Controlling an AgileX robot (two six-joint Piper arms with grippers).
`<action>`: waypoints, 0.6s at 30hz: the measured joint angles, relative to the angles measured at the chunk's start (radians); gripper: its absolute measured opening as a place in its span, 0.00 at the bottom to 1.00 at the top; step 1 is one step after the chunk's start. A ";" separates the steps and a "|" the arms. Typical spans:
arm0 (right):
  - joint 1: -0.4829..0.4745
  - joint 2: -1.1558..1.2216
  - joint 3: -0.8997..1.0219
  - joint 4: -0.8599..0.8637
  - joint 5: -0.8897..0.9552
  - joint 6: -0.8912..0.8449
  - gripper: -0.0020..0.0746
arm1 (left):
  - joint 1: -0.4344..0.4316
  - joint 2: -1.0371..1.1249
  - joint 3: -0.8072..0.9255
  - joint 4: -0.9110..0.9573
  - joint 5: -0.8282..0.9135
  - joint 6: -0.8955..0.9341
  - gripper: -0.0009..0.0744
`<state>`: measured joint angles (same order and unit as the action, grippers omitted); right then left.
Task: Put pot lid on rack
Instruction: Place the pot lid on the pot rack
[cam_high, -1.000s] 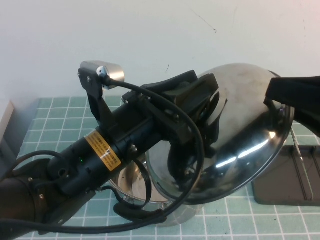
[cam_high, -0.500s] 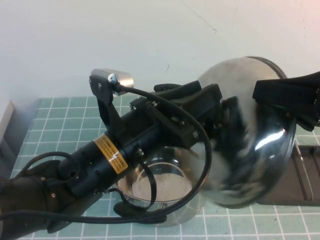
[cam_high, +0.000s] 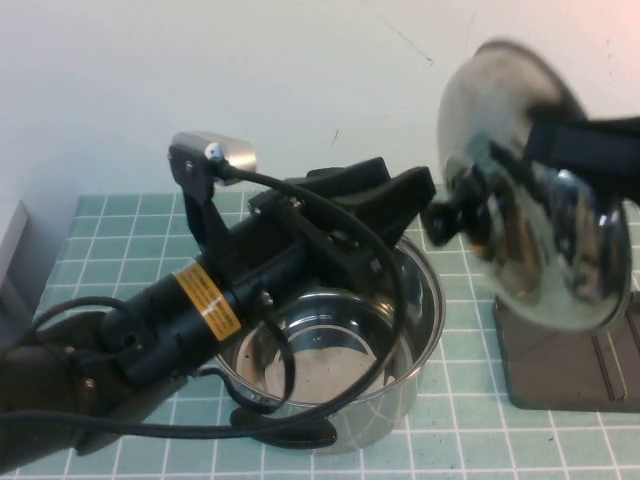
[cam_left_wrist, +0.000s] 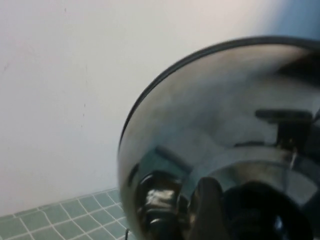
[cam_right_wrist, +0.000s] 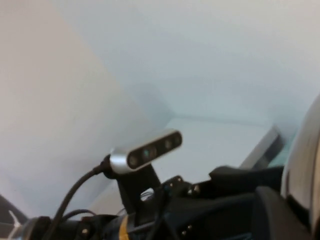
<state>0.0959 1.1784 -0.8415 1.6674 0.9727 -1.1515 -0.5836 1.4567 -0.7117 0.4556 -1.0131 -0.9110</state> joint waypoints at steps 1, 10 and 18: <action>0.000 -0.017 -0.015 -0.006 -0.014 -0.008 0.05 | 0.015 -0.008 0.000 0.016 0.003 -0.002 0.57; 0.000 -0.197 -0.075 -0.551 -0.251 0.224 0.05 | 0.121 -0.215 0.000 0.300 0.384 -0.007 0.06; 0.000 -0.107 -0.067 -0.648 -0.360 0.267 0.05 | 0.129 -0.289 0.000 0.398 0.522 -0.044 0.01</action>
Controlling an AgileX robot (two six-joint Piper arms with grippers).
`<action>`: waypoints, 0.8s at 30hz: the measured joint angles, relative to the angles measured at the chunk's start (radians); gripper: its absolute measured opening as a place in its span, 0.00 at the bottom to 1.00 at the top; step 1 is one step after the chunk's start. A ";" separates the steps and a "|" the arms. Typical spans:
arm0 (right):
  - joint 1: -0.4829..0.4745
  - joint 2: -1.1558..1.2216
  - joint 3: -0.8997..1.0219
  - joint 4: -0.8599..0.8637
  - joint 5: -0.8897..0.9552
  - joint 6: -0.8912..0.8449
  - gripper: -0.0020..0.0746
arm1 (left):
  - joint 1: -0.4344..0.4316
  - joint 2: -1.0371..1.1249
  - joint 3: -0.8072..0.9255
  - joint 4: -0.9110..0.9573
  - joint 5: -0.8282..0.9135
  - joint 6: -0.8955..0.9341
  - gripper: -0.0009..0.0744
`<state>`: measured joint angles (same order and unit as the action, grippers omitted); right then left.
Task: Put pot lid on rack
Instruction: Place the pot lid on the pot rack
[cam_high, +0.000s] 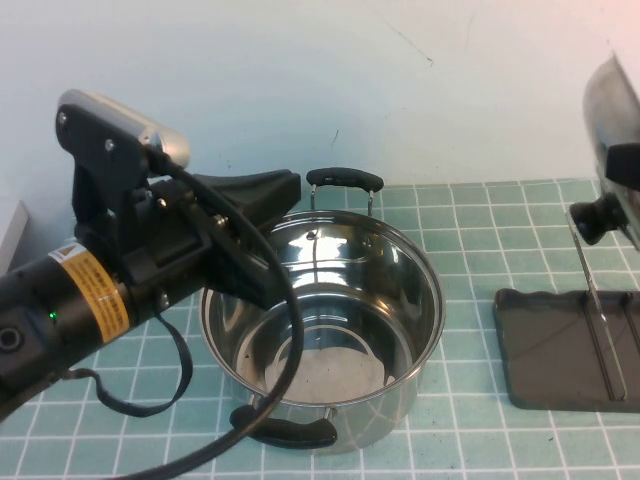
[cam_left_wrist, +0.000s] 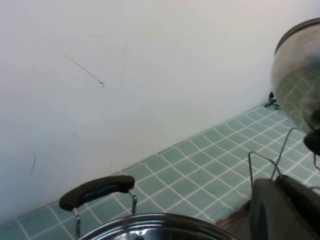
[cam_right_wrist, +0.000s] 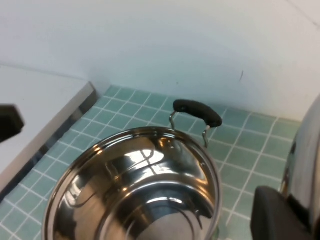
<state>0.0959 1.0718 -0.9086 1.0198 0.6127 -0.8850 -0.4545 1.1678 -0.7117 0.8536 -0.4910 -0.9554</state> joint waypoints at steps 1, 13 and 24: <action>0.000 0.018 0.000 0.012 -0.005 -0.002 0.05 | 0.000 0.000 0.000 0.020 0.000 -0.016 0.01; 0.000 0.229 0.001 0.148 -0.049 -0.119 0.09 | 0.000 0.000 0.000 0.280 0.023 -0.188 0.01; -0.025 0.248 0.001 0.143 -0.047 -0.121 0.36 | 0.000 -0.007 0.028 0.382 0.205 -0.345 0.01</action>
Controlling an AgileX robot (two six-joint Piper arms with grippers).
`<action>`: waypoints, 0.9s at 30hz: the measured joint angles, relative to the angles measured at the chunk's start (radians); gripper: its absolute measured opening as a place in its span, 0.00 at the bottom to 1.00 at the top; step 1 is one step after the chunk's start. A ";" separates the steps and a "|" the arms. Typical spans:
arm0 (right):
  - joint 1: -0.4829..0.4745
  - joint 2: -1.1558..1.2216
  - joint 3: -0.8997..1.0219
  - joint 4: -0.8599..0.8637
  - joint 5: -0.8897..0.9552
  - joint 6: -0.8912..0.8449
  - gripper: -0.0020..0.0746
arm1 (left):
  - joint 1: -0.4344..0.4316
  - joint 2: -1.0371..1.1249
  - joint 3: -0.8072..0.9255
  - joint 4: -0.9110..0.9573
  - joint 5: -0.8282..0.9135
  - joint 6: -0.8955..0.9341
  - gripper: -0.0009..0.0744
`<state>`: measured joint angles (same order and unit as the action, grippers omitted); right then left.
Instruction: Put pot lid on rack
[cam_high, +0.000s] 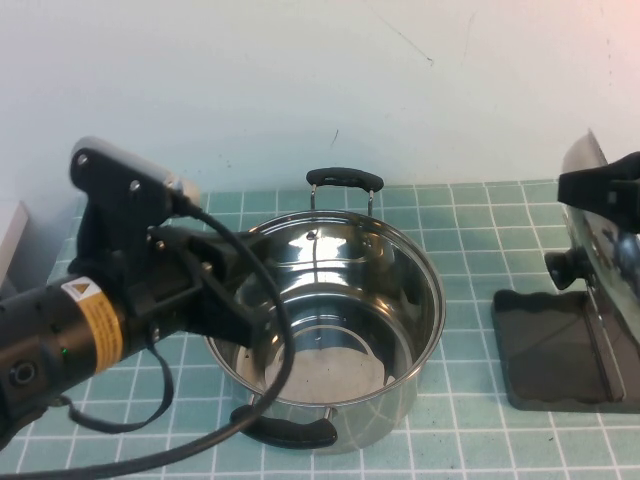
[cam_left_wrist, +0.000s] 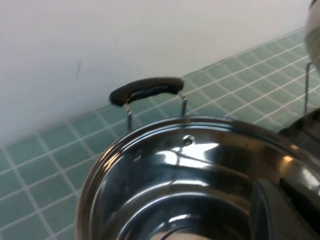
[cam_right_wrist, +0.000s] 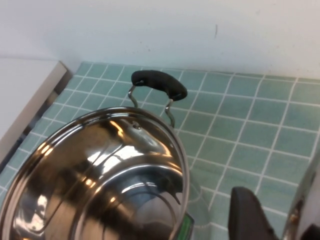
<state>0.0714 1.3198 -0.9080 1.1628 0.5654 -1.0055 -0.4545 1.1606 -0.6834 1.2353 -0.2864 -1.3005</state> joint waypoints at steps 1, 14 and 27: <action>-0.017 -0.007 0.000 -0.005 0.015 0.002 0.36 | 0.000 -0.007 0.008 0.000 0.015 -0.006 0.01; -0.135 -0.232 0.000 -0.371 0.150 0.208 0.36 | 0.000 -0.368 0.179 -0.016 0.235 -0.050 0.01; -0.135 -0.780 0.107 -0.244 0.065 -0.033 0.06 | 0.000 -0.961 0.372 -0.078 0.587 -0.040 0.01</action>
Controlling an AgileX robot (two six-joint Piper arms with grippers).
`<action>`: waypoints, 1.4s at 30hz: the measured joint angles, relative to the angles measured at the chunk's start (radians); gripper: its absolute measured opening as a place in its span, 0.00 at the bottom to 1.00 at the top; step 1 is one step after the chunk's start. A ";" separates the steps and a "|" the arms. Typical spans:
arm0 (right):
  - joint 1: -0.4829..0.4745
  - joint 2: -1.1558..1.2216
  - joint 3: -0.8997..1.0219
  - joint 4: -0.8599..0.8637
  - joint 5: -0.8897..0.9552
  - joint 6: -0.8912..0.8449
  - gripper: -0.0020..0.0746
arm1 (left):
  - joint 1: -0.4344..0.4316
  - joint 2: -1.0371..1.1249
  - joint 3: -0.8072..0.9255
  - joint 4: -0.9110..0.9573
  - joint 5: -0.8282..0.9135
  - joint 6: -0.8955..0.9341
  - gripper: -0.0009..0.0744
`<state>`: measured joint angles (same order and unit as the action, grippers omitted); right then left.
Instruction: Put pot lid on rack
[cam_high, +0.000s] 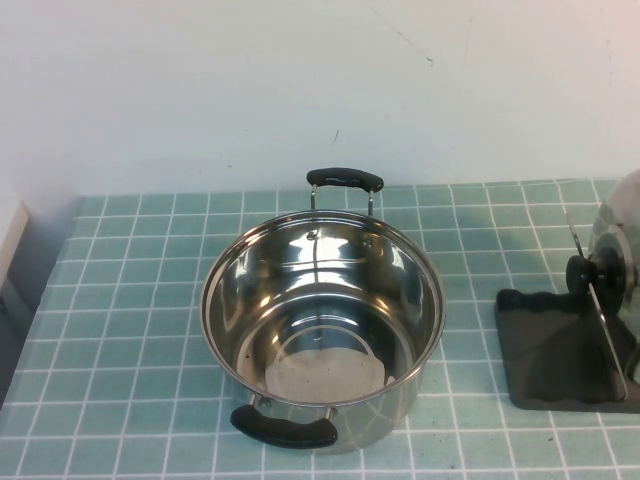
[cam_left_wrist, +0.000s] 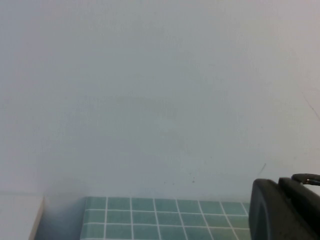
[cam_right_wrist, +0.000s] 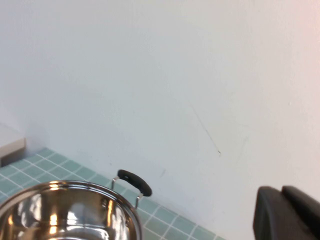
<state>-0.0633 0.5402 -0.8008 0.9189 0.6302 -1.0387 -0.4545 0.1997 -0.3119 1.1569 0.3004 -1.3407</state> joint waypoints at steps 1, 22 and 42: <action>0.000 -0.044 0.028 0.024 0.000 -0.009 0.04 | 0.000 -0.026 0.010 -0.025 0.016 0.027 0.01; 0.000 -0.339 0.283 0.139 0.052 -0.132 0.02 | 0.000 -0.076 0.088 -0.472 0.171 0.204 0.01; 0.000 -0.505 0.582 -0.456 -0.305 -0.135 0.02 | 0.000 -0.076 0.088 -0.477 0.171 0.204 0.01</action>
<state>-0.0633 0.0348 -0.2192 0.4625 0.3249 -1.1741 -0.4545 0.1234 -0.2235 0.6794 0.4715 -1.1364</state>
